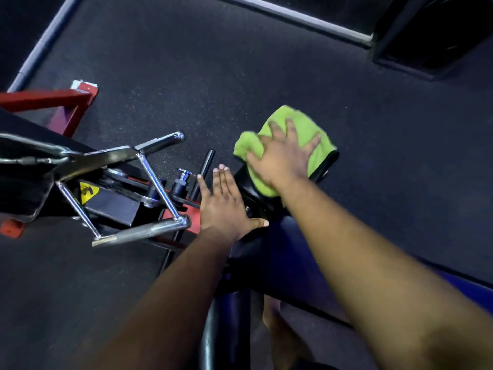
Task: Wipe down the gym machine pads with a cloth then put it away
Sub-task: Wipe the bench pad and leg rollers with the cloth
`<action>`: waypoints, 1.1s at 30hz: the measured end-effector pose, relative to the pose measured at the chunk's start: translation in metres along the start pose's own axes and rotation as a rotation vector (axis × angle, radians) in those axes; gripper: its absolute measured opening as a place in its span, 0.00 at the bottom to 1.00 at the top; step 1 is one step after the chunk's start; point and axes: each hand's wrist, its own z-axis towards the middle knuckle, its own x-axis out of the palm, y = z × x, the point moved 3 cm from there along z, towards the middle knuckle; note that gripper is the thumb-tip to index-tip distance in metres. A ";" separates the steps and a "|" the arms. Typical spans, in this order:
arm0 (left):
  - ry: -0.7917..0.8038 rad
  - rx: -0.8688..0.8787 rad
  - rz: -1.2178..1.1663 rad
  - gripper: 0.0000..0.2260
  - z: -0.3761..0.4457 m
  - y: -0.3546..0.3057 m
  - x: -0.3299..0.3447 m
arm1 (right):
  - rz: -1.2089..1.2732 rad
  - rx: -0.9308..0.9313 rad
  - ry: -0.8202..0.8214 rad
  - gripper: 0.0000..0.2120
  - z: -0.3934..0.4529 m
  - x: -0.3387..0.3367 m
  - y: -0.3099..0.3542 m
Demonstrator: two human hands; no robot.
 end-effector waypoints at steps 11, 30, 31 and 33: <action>-0.001 0.010 -0.019 0.68 0.001 -0.001 0.001 | 0.027 0.060 0.010 0.28 0.033 -0.010 -0.026; 0.006 0.001 0.038 0.53 0.004 -0.001 0.004 | 0.212 -0.074 -0.063 0.31 -0.064 0.027 -0.017; 0.017 -0.007 0.018 0.58 0.004 -0.001 0.003 | 0.227 -0.068 -0.080 0.29 -0.049 0.022 -0.026; 0.028 -0.010 0.011 0.67 0.002 -0.001 0.001 | 0.235 0.003 -0.127 0.27 -0.015 0.008 -0.040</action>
